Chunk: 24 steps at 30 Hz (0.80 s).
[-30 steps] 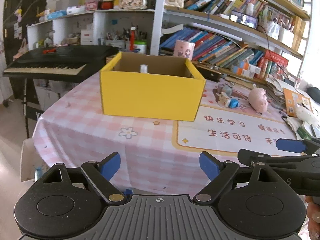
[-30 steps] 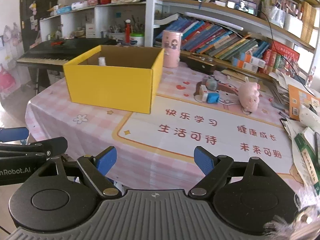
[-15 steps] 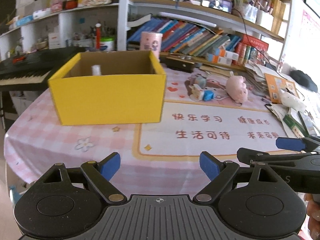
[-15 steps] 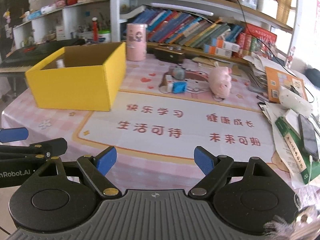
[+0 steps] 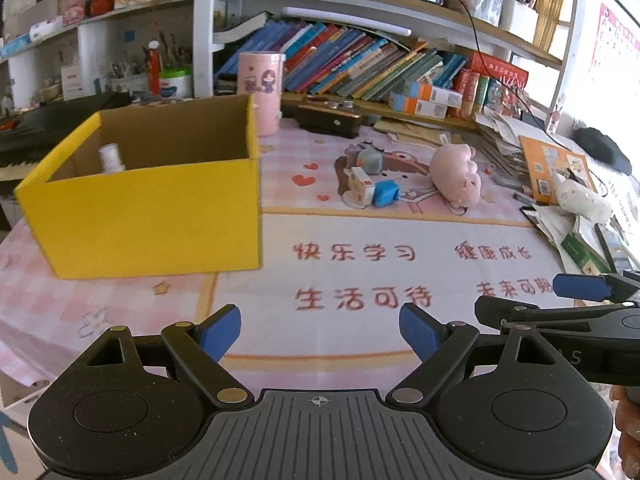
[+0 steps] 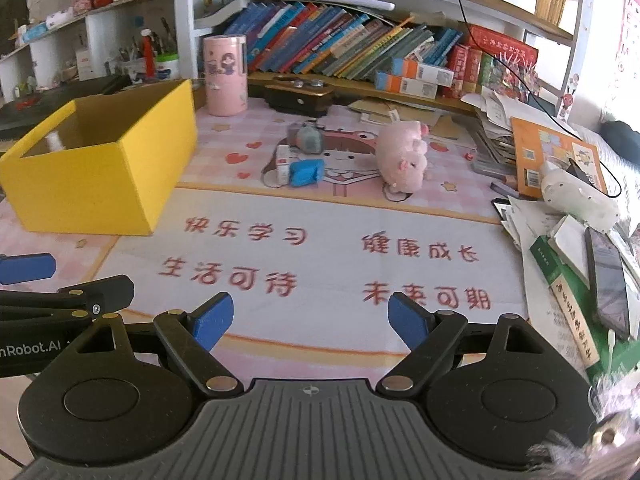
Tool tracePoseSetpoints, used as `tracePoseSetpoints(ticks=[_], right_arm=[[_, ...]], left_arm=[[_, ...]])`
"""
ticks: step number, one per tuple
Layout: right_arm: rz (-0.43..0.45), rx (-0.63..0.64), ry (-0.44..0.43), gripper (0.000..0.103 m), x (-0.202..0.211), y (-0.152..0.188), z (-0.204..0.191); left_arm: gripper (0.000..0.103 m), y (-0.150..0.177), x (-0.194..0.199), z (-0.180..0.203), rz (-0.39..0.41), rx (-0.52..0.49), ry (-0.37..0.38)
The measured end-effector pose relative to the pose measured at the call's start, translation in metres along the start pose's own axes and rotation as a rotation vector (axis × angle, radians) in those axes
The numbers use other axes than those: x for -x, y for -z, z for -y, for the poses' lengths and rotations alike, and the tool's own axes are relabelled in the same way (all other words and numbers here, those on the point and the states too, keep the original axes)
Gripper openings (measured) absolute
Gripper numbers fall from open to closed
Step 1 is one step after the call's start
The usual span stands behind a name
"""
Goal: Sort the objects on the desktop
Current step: 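Grasp the white-and-red medicine box with the left tool while the right tool grasps the pink plush pig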
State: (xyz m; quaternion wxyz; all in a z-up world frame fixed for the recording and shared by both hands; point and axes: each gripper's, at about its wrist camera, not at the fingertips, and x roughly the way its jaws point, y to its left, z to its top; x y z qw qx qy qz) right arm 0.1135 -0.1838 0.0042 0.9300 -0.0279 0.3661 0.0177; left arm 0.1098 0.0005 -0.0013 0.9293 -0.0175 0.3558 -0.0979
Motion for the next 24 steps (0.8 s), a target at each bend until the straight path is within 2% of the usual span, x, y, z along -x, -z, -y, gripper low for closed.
tracePoseSetpoints(ticks=[16, 24], right_arm=[[-0.006, 0.014, -0.019, 0.084, -0.049, -0.041, 0.08], [0.015, 0.028, -0.04, 0.084, -0.082, -0.066, 0.11]], left_arm=[[0.089, -0.039, -0.059, 0.065, -0.006, 0.023, -0.009], [0.088, -0.058, -0.09, 0.079, 0.0, 0.059, -0.039]])
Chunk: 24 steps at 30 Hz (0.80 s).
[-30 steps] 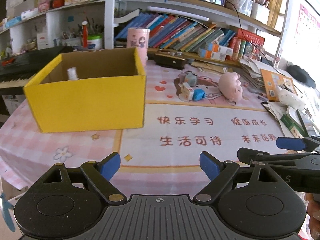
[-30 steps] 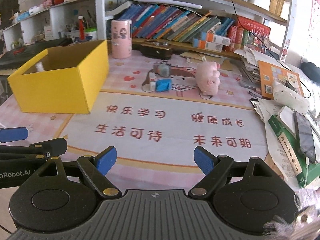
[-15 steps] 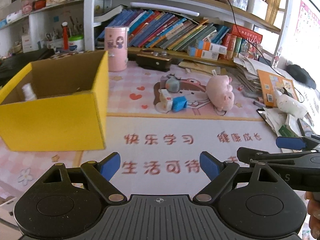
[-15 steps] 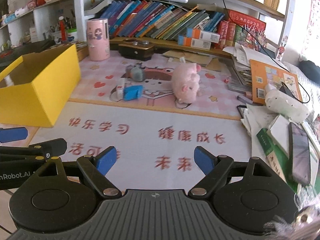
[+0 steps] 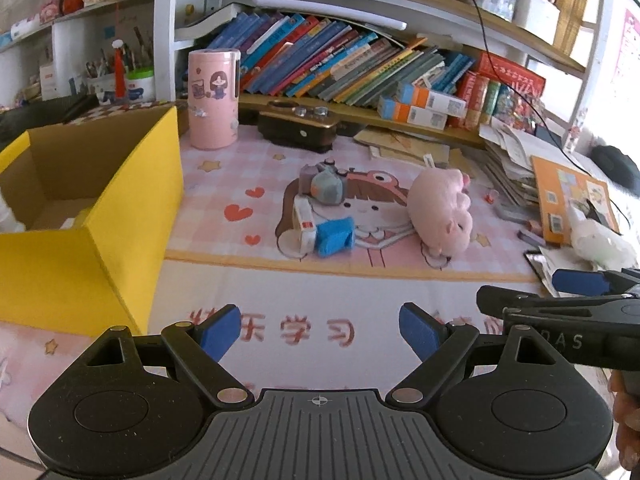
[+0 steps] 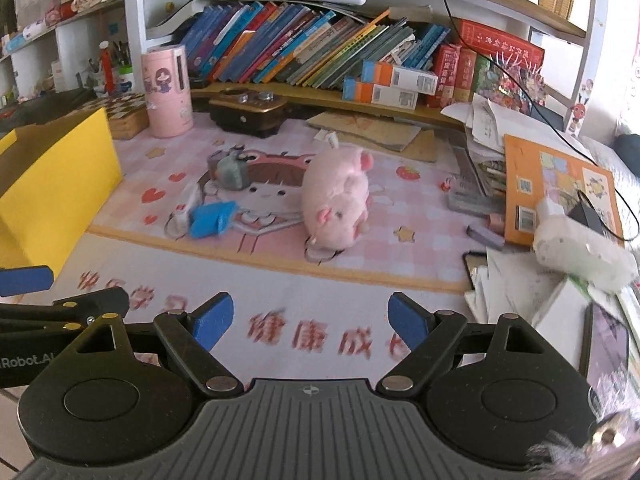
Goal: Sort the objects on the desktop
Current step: 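Grasp the white-and-red medicine box with the left tool while the right tool grasps the pink plush pig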
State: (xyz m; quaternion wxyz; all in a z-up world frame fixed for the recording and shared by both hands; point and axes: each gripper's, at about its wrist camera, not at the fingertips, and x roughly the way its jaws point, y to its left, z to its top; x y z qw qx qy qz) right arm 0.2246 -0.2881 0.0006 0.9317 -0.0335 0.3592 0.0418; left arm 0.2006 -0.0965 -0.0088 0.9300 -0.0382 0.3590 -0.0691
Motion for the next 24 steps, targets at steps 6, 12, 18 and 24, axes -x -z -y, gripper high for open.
tracePoseSetpoints(ticks=[6, 12, 18, 24], right_arm=[[0.018, 0.007, -0.008, 0.084, -0.036, -0.022, 0.014], [0.025, -0.023, 0.012, 0.084, -0.078, -0.047, 0.028], [0.041, -0.027, 0.025, 0.084, -0.11, -0.066, 0.033], [0.024, -0.009, 0.023, 0.084, -0.134, -0.074, 0.032]], left_arm=[[0.087, -0.019, -0.026, 0.006, 0.003, -0.02, -0.03], [0.069, -0.041, -0.057, 0.006, 0.031, -0.02, -0.076], [0.041, -0.062, -0.1, -0.001, 0.005, 0.039, -0.103], [0.028, -0.071, -0.138, -0.002, -0.056, 0.04, -0.114]])
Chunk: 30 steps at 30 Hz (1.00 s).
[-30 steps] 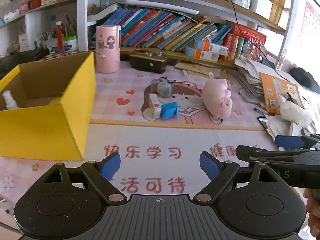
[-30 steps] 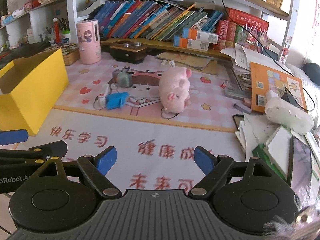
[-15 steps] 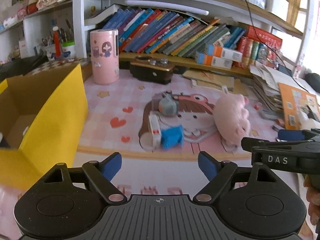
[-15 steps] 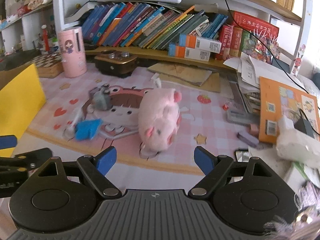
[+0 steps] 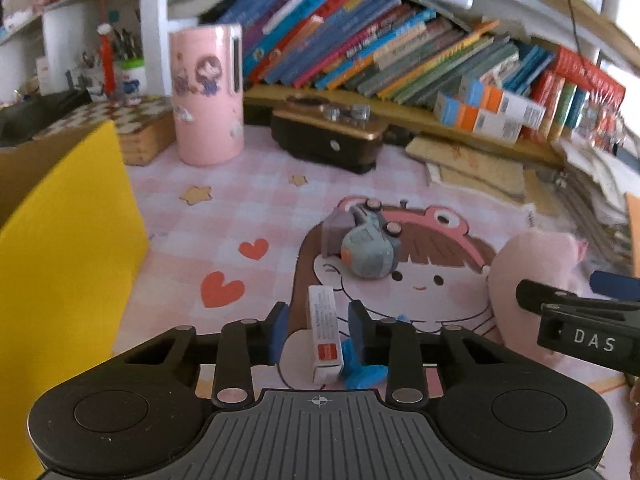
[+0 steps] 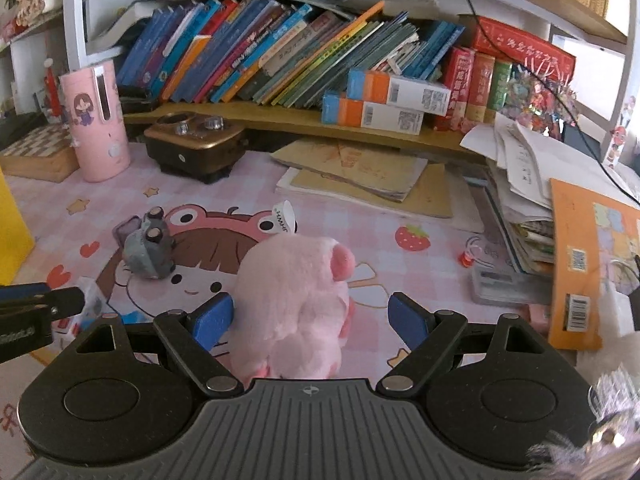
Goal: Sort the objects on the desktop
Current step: 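Grasp the white-and-red medicine box with the left tool while the right tool grasps the pink plush pig, then carry the medicine box in the left tool while the right tool carries the pig toward the box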
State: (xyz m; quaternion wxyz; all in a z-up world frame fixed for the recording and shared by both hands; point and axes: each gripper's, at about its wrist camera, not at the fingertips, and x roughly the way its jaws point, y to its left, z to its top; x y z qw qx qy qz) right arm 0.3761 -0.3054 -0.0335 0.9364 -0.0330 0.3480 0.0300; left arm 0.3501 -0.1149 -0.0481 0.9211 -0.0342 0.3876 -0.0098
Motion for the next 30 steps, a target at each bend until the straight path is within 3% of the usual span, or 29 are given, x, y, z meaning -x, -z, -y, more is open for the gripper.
tracePoseSetpoints(ticks=[8, 11, 16, 21, 30], right_arm=[[-0.043, 0.01, -0.029, 0.082, -0.023, 0.001, -0.005], [-0.077, -0.006, -0.041, 0.07, -0.031, 0.003, -0.004], [-0.074, -0.024, -0.062, 0.062, -0.024, 0.004, 0.001], [-0.06, -0.056, -0.1, 0.061, -0.001, 0.005, 0.005], [-0.015, -0.022, -0.21, 0.061, 0.061, 0.01, -0.006]], left_arm=[[0.016, 0.007, -0.019, 0.01, -0.057, -0.042, -0.029], [0.013, 0.005, -0.018, 0.007, -0.064, -0.026, -0.031], [0.013, 0.001, 0.004, 0.0, -0.007, 0.015, 0.004], [0.013, -0.002, 0.042, -0.003, 0.064, 0.036, 0.066], [0.013, 0.015, 0.094, -0.011, 0.082, 0.071, 0.103]])
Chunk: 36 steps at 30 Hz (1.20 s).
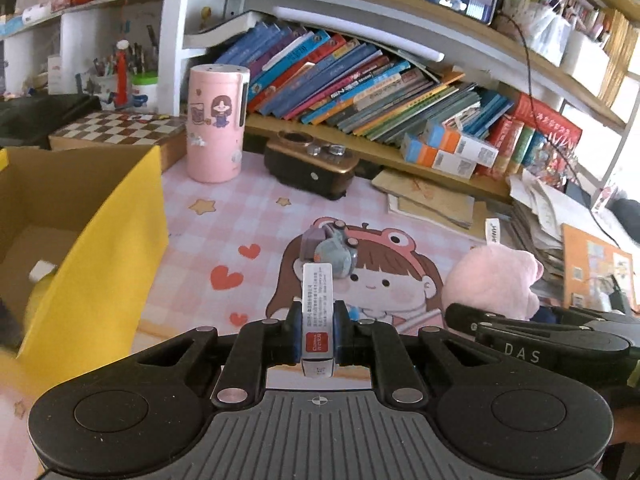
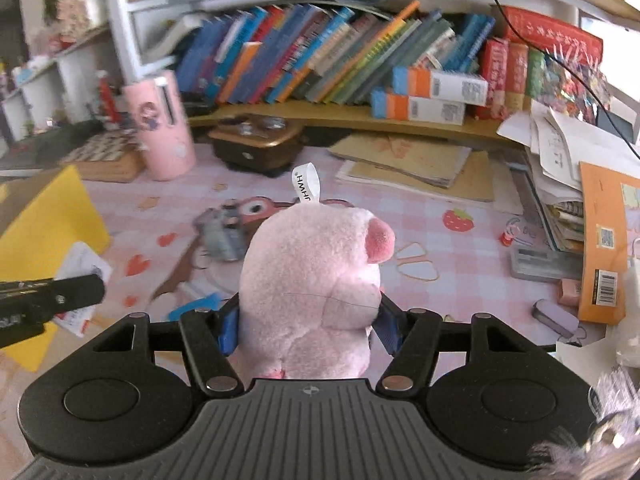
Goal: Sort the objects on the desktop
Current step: 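Carry the medicine box in the left tool while the right tool carries the pig toward the box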
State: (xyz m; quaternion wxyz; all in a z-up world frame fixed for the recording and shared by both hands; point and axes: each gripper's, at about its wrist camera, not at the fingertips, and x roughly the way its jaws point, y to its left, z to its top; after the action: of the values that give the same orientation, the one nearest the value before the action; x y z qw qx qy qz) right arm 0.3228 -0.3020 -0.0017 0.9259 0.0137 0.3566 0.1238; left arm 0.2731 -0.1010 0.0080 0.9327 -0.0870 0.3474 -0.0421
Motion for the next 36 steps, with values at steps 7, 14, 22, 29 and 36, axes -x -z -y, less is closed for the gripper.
tracePoseSetpoints(ticks=[7, 14, 22, 29, 36], right_arm=[[-0.023, 0.047, -0.082, 0.061, 0.035, 0.018, -0.021], [-0.077, 0.071, -0.115, 0.061, 0.058, 0.041, -0.041], [-0.114, 0.093, -0.135, 0.061, 0.071, 0.058, -0.071], [-0.13, 0.105, -0.141, 0.061, 0.085, 0.074, -0.102], [-0.132, 0.105, -0.144, 0.062, 0.105, 0.094, -0.143]], left_arm=[[0.013, 0.025, 0.045, -0.007, 0.015, -0.02, -0.013], [0.013, 0.051, 0.076, -0.023, -0.002, 0.015, -0.035], [0.013, 0.073, 0.096, -0.038, -0.029, 0.031, -0.014], [0.013, 0.087, 0.12, -0.061, -0.023, 0.042, -0.005], [0.013, 0.101, 0.149, -0.09, -0.036, 0.034, 0.008]])
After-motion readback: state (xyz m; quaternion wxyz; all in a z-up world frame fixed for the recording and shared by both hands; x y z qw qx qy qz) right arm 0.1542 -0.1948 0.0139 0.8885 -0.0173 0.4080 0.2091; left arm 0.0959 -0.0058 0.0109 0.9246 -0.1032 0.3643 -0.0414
